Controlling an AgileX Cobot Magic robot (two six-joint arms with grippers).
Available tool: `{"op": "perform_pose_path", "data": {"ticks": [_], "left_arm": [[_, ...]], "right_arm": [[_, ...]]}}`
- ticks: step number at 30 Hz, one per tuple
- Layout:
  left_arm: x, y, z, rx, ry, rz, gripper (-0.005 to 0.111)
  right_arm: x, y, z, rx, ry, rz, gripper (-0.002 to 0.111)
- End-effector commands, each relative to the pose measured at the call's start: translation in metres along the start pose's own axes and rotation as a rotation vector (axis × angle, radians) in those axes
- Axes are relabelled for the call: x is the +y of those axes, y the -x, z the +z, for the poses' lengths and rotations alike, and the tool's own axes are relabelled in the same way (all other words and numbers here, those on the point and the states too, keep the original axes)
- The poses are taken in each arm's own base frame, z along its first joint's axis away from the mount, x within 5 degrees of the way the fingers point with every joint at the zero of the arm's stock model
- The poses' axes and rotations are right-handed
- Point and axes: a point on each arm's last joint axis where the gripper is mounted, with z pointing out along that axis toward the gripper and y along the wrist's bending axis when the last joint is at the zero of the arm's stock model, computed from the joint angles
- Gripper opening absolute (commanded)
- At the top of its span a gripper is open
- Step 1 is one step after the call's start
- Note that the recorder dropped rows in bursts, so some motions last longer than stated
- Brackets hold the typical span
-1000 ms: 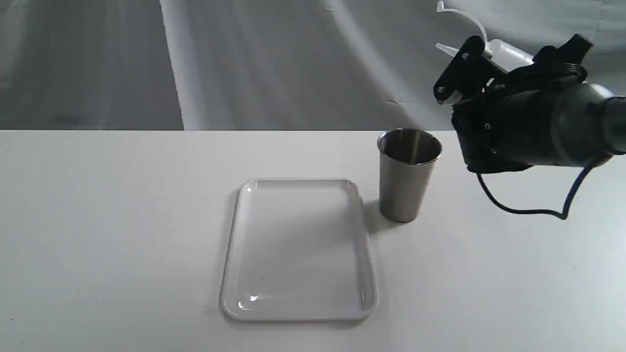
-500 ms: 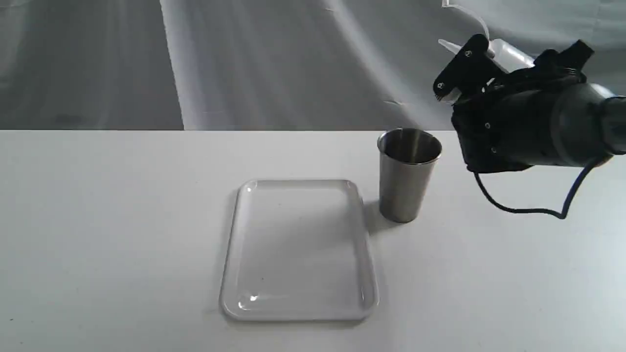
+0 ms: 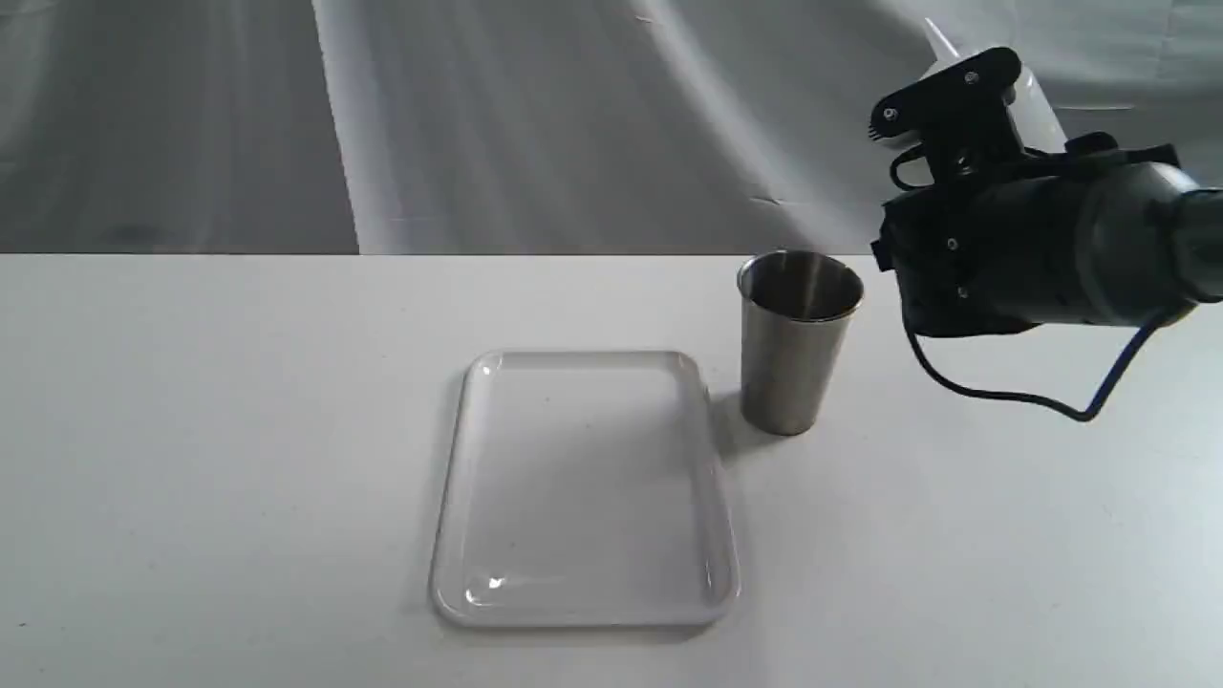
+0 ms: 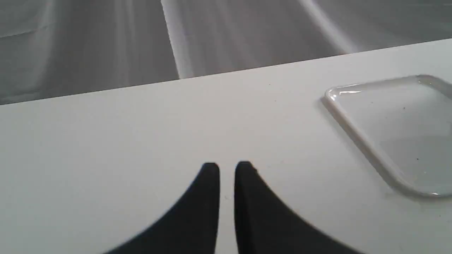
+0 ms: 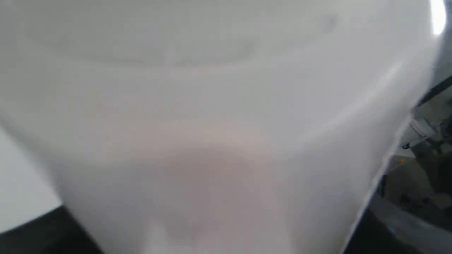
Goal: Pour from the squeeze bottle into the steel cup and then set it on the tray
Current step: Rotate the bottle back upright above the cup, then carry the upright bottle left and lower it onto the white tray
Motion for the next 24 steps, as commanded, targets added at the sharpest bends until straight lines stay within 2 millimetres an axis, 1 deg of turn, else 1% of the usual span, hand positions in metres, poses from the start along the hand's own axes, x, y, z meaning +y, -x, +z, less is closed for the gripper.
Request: {"op": "perform_pose_path", "data": {"ticks": [1, 10, 21, 24], "left_arm": [[-0.0002, -0.0006, 0.0, -0.007, -0.002, -0.001, 0.008], [-0.0002, -0.0006, 0.0, -0.007, -0.002, -0.001, 0.008], [-0.0002, -0.0006, 0.0, -0.007, -0.002, -0.001, 0.008], [-0.0002, -0.0006, 0.0, -0.007, -0.002, -0.001, 0.008]], "right_arm": [[-0.005, 0.0071, -0.0031, -0.026, -0.017, 0.097, 0.044], [-0.0049, 0.0077, -0.0031, -0.033, -0.012, 0.259, 0.044], [-0.0049, 0.0081, -0.0031, -0.038, -0.013, 0.256, 0.044], [-0.0019, 0.0108, -0.0036, -0.058, 0.029, 0.242, 0.044]]}}
